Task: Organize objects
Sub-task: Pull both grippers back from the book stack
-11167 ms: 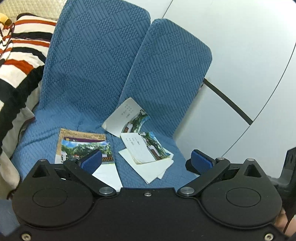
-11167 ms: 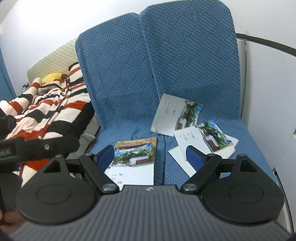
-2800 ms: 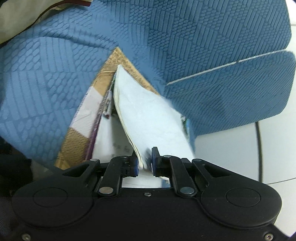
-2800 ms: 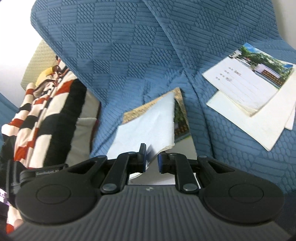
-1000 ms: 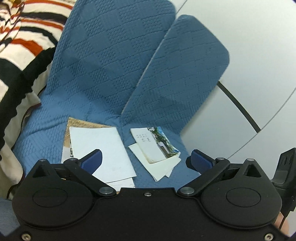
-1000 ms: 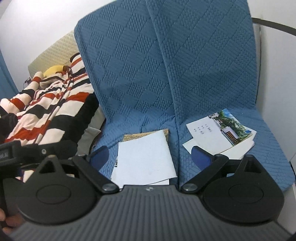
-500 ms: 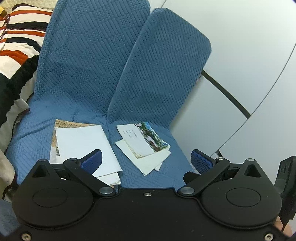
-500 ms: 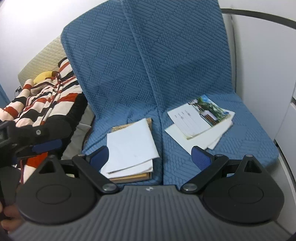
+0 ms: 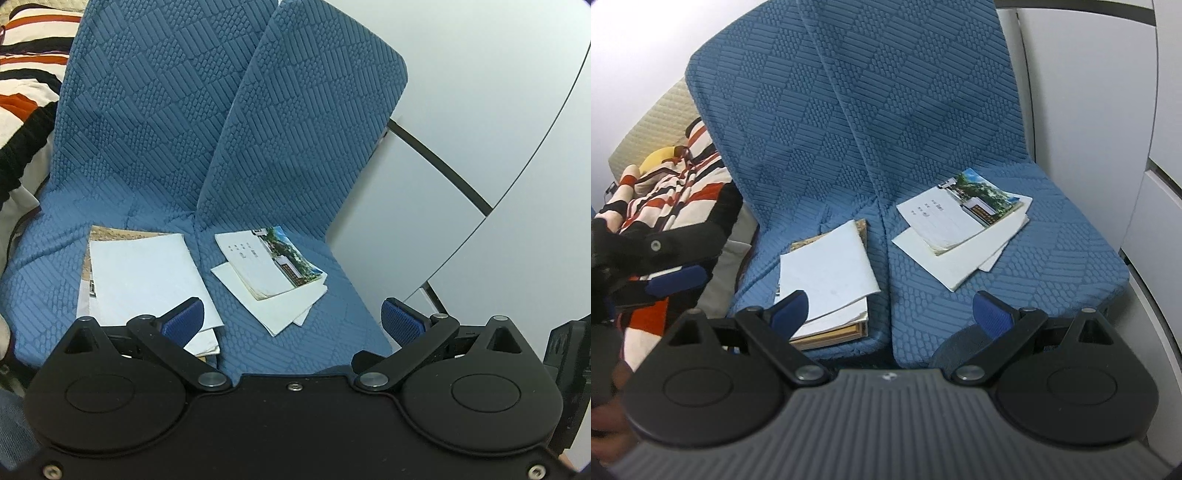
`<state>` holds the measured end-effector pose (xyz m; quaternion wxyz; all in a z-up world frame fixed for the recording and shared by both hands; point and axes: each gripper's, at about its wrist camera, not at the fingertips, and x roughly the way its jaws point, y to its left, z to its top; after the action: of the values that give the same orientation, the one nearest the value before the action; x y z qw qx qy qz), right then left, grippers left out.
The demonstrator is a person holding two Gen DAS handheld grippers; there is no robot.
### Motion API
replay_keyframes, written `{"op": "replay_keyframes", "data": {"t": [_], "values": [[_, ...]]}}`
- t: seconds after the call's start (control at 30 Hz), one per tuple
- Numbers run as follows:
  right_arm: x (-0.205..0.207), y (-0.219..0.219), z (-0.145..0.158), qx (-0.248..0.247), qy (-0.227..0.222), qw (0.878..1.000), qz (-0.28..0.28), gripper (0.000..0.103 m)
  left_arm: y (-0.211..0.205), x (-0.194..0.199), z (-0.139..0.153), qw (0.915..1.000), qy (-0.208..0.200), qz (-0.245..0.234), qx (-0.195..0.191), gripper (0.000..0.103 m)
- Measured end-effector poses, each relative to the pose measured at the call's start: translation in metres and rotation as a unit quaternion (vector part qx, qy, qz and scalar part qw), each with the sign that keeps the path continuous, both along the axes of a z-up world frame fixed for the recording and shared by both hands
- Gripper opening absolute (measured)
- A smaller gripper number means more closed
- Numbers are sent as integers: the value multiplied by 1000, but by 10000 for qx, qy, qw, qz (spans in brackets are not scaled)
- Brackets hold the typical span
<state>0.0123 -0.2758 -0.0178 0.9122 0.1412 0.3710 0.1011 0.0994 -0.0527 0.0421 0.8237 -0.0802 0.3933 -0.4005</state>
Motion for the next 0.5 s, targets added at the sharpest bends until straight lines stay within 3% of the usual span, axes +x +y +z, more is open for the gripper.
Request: {"op": "replay_keyframes", "data": {"t": [0.5], "values": [[11, -7, -18, -8, 148, 9998, -93, 97, -20, 15, -24, 9999, 60, -40, 130, 102]]}}
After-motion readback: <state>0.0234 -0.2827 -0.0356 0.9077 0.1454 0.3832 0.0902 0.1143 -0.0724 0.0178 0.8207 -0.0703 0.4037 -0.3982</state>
